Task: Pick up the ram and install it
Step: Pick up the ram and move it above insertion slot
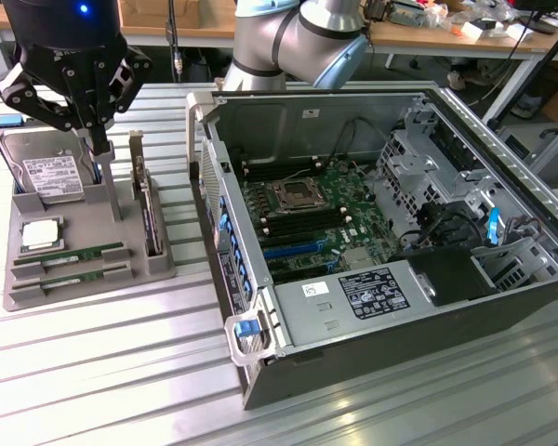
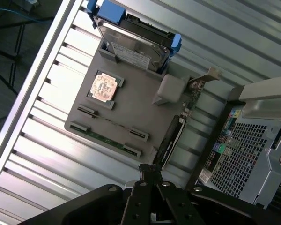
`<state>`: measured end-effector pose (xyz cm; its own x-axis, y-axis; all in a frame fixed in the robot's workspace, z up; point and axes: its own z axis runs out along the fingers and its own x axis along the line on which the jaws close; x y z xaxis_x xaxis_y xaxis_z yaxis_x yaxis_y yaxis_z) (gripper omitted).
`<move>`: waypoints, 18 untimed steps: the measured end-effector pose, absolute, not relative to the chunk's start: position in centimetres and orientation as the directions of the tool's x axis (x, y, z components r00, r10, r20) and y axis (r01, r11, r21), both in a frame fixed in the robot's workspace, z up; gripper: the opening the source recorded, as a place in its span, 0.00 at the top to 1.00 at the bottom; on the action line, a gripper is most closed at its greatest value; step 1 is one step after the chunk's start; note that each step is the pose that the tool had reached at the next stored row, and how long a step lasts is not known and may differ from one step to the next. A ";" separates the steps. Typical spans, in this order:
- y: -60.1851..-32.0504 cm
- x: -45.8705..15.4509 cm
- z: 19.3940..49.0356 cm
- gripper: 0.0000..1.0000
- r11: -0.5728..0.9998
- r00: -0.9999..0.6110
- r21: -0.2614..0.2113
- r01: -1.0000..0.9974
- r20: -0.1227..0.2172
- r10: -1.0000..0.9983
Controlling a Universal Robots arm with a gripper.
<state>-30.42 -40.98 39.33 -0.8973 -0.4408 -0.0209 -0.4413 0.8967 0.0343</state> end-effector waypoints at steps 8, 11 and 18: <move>-41.0 -30.4 39.3 0.90 0.877 -0.877 0.033 -0.480 -0.020 -0.479; -41.0 -30.4 39.3 0.90 0.871 -0.872 0.033 -0.490 -0.020 -0.489; -41.0 -30.4 39.3 0.90 0.855 -0.855 0.032 -0.518 -0.019 -0.518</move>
